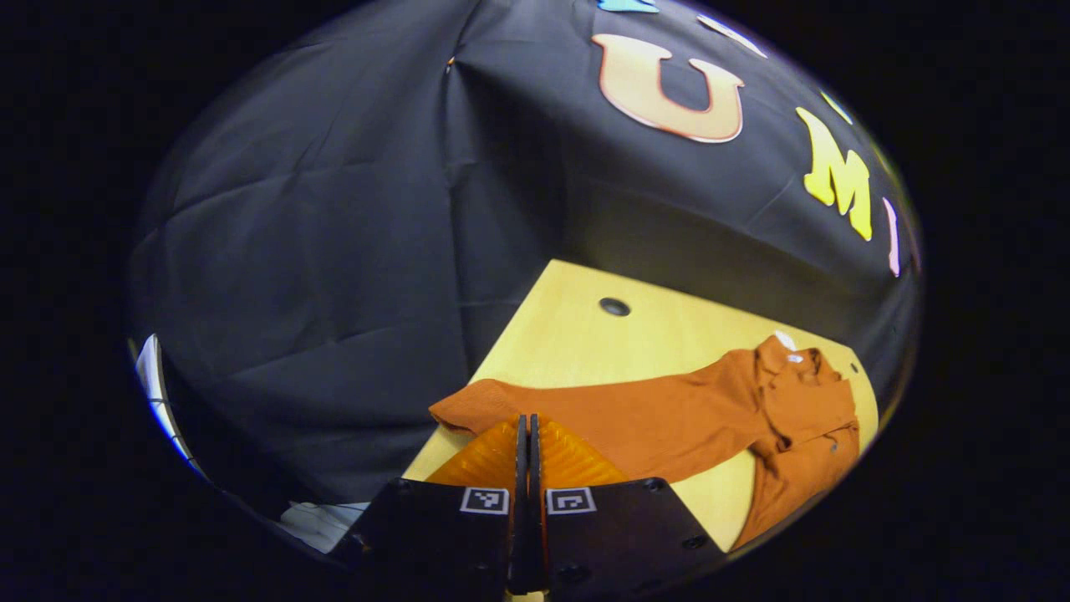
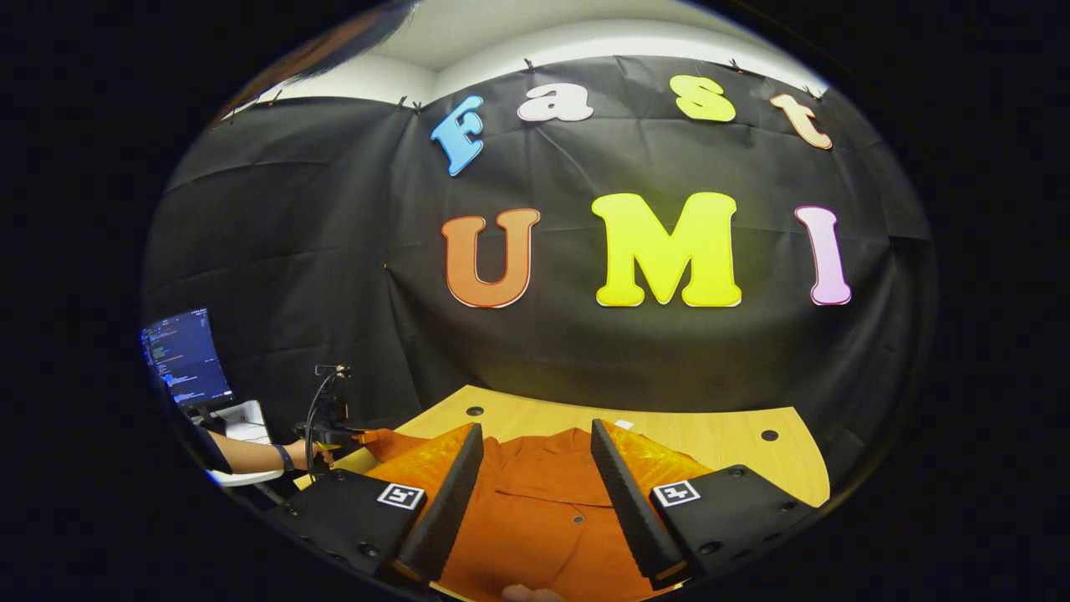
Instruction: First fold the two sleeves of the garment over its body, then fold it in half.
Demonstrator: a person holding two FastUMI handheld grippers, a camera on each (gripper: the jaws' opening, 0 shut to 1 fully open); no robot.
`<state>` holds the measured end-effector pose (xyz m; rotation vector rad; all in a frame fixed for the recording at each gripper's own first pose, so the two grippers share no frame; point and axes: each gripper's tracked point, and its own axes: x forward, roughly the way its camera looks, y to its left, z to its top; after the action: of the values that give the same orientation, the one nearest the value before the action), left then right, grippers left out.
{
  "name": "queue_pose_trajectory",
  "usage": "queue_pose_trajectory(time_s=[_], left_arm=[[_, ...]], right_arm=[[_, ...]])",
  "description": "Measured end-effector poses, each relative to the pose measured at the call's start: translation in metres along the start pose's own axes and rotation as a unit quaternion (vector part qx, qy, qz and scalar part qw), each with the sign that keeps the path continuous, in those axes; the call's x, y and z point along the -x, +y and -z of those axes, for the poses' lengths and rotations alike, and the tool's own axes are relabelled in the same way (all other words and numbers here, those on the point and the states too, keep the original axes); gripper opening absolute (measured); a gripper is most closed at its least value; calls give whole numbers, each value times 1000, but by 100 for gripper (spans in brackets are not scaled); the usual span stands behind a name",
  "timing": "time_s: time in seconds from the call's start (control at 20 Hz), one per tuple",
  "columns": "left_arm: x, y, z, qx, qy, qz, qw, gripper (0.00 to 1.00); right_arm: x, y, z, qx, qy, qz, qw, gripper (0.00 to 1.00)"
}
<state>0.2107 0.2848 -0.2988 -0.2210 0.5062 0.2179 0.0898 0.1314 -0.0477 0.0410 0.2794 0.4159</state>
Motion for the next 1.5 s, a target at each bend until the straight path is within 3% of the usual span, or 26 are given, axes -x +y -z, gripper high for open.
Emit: queue_pose_trajectory(time_s=[0.05, 0.45, 0.7, 0.75, 1.25, 1.5], left_arm=[[7, -15, -9, -5, -7, 13, 1000, 3], [46, -180, -98, -51, -79, 127, 987, 2], [62, -299, -116, -47, -94, 189, 976, 2], [64, -322, -114, -39, -90, 200, 975, 2], [35, -541, -15, -3, -18, 264, 964, 3], [7, -600, 70, -26, 44, 259, 964, 3]], right_arm=[[1, -2, -2, 1, -3, -1, 1000, 80], [17, -34, -18, -32, -33, 16, 999, 83], [31, -67, -27, -39, -51, 35, 997, 80], [34, -79, -28, -41, -53, 41, 997, 83], [61, -174, -23, -59, -46, 104, 992, 80], [74, -207, -7, -68, -26, 131, 989, 80]])
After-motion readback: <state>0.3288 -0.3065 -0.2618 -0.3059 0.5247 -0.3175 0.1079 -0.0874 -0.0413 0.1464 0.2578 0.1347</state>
